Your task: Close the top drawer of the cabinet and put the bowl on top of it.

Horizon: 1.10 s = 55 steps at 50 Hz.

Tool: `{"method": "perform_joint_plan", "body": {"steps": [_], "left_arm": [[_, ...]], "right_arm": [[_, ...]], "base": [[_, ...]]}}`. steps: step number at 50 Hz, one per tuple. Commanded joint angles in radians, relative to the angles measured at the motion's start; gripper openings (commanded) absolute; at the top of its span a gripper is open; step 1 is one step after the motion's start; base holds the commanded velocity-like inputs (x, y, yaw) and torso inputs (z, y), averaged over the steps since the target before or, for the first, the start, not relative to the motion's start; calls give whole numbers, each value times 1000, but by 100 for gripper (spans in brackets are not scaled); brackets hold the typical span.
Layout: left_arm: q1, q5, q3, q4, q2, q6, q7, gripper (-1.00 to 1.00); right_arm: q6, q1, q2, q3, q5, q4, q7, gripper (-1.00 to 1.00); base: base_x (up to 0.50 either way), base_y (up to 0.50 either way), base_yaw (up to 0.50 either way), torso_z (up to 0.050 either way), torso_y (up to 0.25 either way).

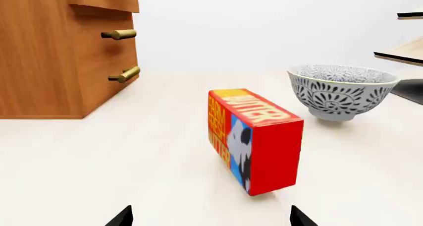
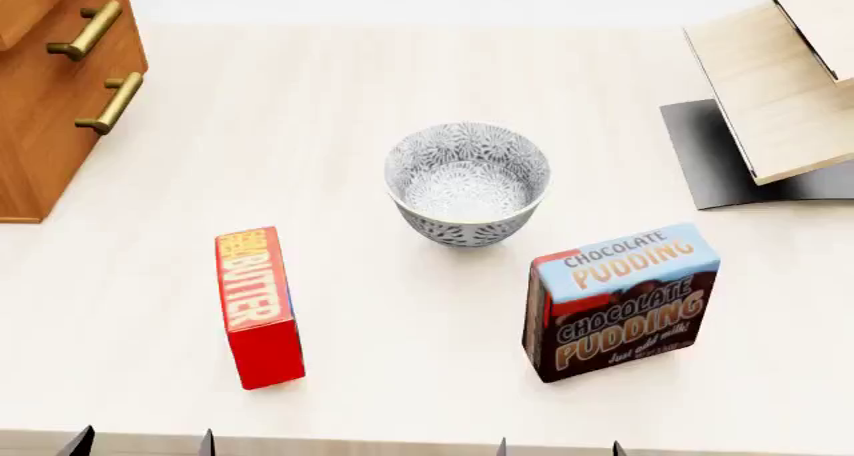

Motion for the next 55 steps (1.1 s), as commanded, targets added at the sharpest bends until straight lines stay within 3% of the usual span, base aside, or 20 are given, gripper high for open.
{"method": "perform_joint_plan", "body": {"steps": [1, 16, 29, 39, 55], "left_arm": [[14, -15, 24, 51, -16, -27, -14, 100], [61, -35, 75, 381, -71, -176, -57, 100], [6, -50, 90, 610, -92, -345, -85, 100], [-16, -70, 87, 637, -104, -376, -100, 100], [-24, -94, 97, 640, -124, -387, -118, 100]], "right_arm": [[45, -12, 19, -19, -2, -43, 28, 100], [306, 8, 70, -75, -26, -387, 81, 100], [483, 71, 101, -102, -38, -615, 84, 100], [500, 84, 112, -99, -15, -644, 94, 100], [475, 90, 129, -122, -6, -617, 109, 100]], "base": [[0, 0, 0, 0, 0], [0, 0, 0, 0, 0], [0, 0, 0, 0, 0], [0, 23, 0, 0, 0], [0, 500, 0, 0, 0]]}}
